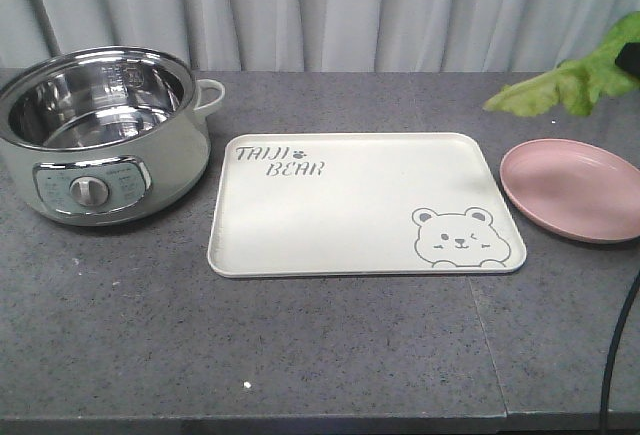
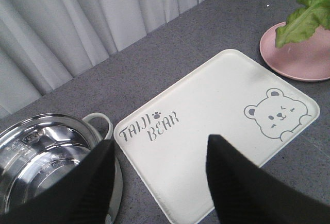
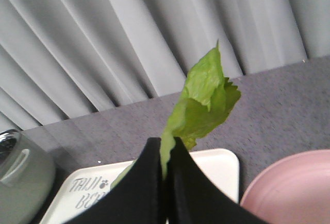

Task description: Transfer vegetables to tray and serve

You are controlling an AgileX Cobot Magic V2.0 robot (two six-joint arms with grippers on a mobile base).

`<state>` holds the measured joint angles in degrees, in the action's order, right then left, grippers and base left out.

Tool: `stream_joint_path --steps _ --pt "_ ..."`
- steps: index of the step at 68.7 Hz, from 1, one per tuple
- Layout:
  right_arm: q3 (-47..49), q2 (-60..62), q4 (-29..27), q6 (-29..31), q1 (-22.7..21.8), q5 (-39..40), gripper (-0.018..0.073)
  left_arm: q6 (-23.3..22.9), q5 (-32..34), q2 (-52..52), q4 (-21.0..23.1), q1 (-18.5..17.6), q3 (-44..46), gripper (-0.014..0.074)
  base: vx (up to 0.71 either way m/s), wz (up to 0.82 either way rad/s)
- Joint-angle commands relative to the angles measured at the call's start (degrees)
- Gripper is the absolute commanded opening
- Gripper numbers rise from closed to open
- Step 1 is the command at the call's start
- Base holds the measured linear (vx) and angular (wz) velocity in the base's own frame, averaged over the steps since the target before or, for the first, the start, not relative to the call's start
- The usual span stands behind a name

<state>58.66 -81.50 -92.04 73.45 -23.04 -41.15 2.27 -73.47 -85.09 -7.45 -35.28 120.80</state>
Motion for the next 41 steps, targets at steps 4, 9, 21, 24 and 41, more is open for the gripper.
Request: stream_joint_path --steps 4,9,21,24,41 --pt "4.1 -4.7 -1.7 0.6 -0.5 -0.8 -0.0006 -0.5 1.8 0.8 -0.2 -0.4 1.1 0.0395 0.0 0.0" --pt "7.0 -8.2 -0.3 -1.0 -0.5 -0.8 -0.0006 -0.5 1.8 0.4 -0.2 -0.4 1.1 0.0395 0.0 0.0" --pt "14.6 -15.3 8.6 -10.1 -0.5 -1.0 -0.0004 -0.5 1.8 -0.8 -0.2 -0.4 1.1 0.0395 0.0 0.0" --pt "16.1 -16.6 10.8 -12.2 -0.5 -0.9 -0.0003 -0.5 1.8 -0.9 -0.2 -0.4 1.1 0.0395 0.0 0.0" --pt "17.9 -21.8 19.1 -18.0 -0.5 -1.5 0.0039 -0.5 1.8 -0.9 -0.2 -0.4 1.1 0.0395 0.0 0.0"
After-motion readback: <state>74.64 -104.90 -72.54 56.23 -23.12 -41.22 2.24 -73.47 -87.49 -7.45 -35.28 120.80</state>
